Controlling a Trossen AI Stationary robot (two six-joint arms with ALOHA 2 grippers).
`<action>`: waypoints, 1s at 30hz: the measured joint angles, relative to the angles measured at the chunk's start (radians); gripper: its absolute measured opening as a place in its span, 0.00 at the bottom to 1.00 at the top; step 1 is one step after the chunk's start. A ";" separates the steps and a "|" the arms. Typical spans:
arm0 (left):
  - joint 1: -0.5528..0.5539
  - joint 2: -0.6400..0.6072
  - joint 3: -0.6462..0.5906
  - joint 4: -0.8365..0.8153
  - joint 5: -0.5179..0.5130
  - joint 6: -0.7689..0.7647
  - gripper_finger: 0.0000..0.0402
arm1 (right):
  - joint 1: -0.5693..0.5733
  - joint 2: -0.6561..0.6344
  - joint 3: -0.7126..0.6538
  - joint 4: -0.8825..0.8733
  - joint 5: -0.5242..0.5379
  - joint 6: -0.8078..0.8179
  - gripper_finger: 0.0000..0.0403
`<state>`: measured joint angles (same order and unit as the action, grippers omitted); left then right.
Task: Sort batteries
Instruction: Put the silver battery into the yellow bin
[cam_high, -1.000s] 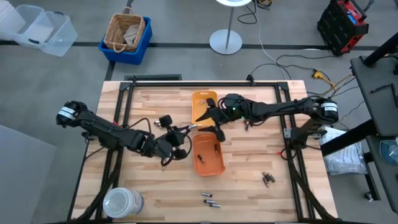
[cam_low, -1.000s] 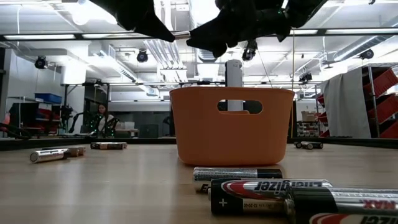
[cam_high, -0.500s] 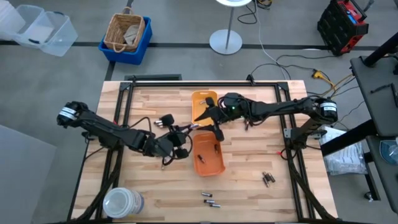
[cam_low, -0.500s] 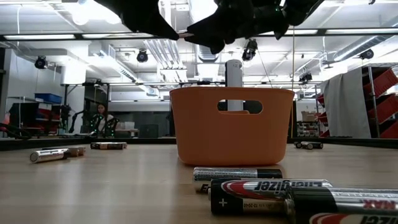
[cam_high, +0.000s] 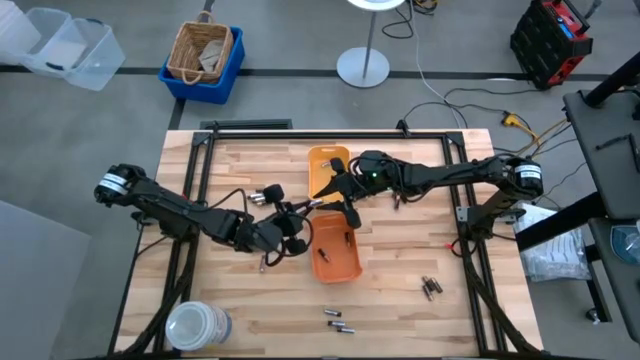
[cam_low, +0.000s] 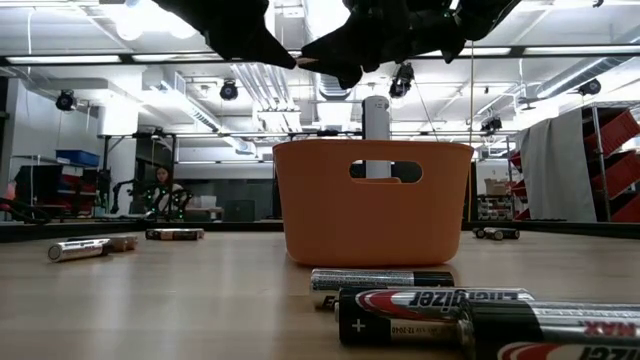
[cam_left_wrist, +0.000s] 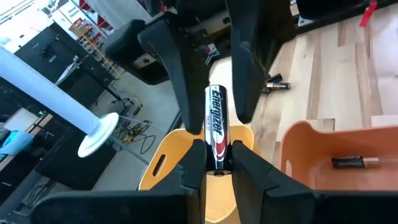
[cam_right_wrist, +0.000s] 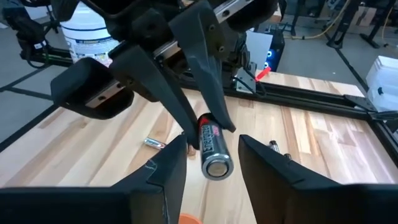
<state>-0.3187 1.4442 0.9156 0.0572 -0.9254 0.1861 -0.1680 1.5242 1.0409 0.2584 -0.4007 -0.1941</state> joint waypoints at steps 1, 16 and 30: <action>0.000 0.000 0.001 0.005 0.000 0.008 0.08 | 0.000 0.000 0.000 0.000 0.000 0.000 0.33; 0.000 -0.001 0.001 0.000 -0.003 0.027 0.08 | 0.000 0.000 0.000 -0.011 0.006 -0.019 0.16; 0.000 -0.001 0.001 -0.023 -0.032 0.019 0.16 | -0.006 -0.001 0.000 -0.024 0.034 -0.014 0.11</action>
<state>-0.3187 1.4433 0.9161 0.0341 -0.9576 0.2056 -0.1741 1.5236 1.0405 0.2347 -0.3669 -0.2082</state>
